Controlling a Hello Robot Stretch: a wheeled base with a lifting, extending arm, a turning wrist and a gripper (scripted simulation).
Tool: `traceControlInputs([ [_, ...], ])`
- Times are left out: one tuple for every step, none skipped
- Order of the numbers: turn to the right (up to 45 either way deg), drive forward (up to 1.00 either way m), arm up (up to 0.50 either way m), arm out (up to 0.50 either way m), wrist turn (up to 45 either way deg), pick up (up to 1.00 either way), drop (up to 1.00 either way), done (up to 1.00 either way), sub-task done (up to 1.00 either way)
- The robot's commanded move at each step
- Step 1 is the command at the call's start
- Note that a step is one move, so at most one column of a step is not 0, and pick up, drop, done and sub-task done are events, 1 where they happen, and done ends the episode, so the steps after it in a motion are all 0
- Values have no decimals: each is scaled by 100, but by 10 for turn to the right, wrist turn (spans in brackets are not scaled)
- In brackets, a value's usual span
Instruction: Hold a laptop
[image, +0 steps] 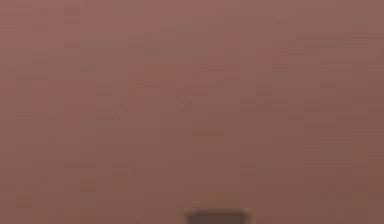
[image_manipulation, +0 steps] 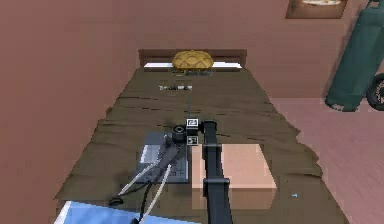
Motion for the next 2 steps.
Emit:
traceControlInputs([
  [0,0,0,0,450,0,0,0,0],
  [0,0,0,0,450,0,0,0,0],
])
